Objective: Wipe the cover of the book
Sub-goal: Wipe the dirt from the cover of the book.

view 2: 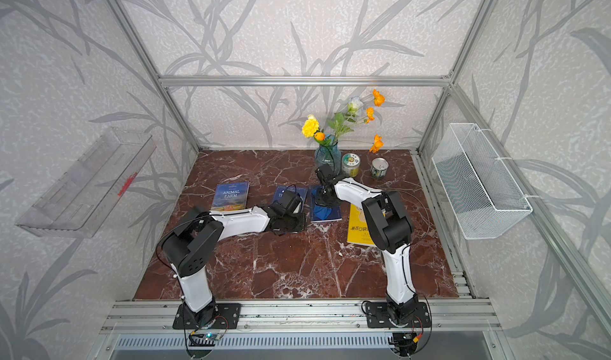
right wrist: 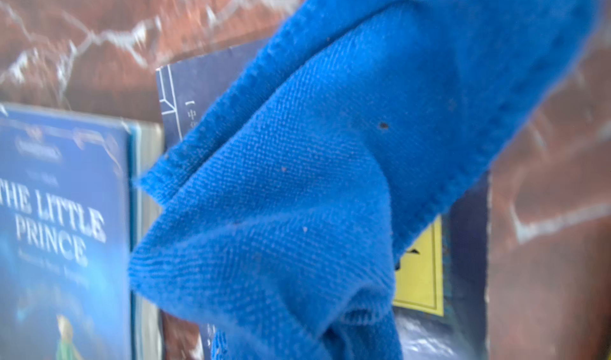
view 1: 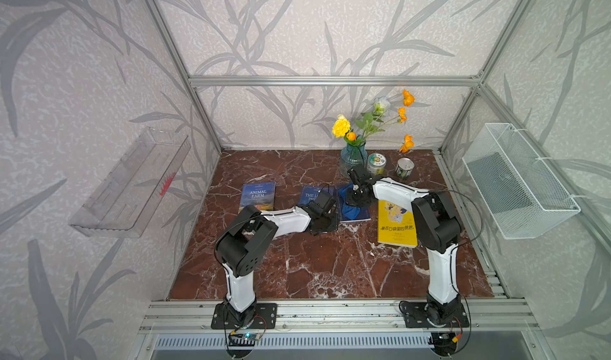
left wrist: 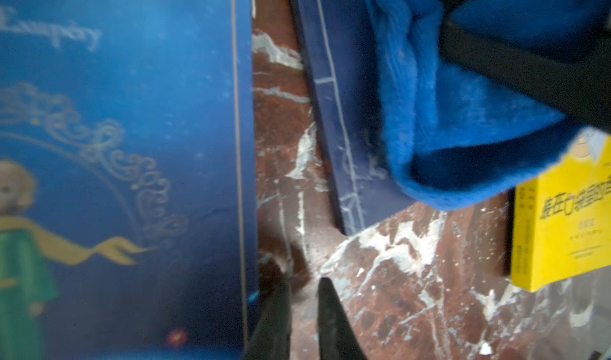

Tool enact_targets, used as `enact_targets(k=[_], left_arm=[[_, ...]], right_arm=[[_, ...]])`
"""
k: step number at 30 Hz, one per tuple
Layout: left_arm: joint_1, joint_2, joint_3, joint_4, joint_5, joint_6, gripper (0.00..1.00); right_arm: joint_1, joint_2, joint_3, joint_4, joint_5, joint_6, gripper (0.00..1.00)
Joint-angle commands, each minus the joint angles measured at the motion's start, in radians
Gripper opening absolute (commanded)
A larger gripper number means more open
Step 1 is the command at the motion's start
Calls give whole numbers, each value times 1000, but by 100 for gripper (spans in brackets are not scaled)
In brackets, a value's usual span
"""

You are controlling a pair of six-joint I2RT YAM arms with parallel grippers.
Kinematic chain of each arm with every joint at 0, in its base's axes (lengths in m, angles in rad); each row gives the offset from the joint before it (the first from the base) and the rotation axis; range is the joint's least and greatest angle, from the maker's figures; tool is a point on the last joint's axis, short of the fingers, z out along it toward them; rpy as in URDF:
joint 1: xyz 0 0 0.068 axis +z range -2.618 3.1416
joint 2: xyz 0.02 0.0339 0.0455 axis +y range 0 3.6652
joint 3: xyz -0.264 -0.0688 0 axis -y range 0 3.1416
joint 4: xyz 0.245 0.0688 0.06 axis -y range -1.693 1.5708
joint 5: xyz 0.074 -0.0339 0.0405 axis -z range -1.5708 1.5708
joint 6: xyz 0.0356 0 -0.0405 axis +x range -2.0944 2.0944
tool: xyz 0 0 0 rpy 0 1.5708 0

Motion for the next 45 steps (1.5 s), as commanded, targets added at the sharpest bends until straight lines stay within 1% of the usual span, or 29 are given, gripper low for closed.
enact_targets(k=[1, 3, 8, 11, 14, 17, 20, 22, 25, 27, 32, 36, 39, 45], left_arm=[[9, -14, -11, 39, -20, -11, 30], [8, 9, 7, 36, 3, -8, 33], [4, 57, 36, 32, 48, -10, 36], [-4, 60, 41, 26, 45, -4, 40], [-9, 83, 64, -3, 37, 1, 41], [-20, 119, 107, -68, 3, 10, 41], [-34, 144, 144, -130, -50, 19, 33], [-40, 148, 153, -151, -85, 22, 24], [-40, 156, 163, -175, -111, 22, 17], [-40, 174, 179, -195, -113, 21, 15], [-40, 207, 202, -209, -100, 15, 14], [-40, 215, 207, -214, -93, 15, 14], [-40, 215, 208, -218, -92, 16, 14], [-39, 221, 212, -220, -85, 15, 13]], right_arm=[[5, 46, -162, -142, -7, 5, 4], [5, 28, -184, -136, -21, 7, 4], [8, -21, -214, -94, -134, 56, 4], [6, -47, -225, -56, -185, 95, 5], [7, -60, -216, -58, -191, 100, 4], [8, -86, -222, -69, -169, 102, 5], [8, -118, -233, -91, -129, 98, 5], [7, -142, -234, -113, -94, 92, 5], [9, -169, -239, -135, -59, 93, 5], [18, -187, -239, -146, -37, 94, 5], [55, -217, -228, -173, 12, 95, 5], [54, -161, -218, -146, 23, 99, 5], [32, -64, -145, -143, 22, 91, 4], [-12, 117, 19, -138, -35, 98, 4]])
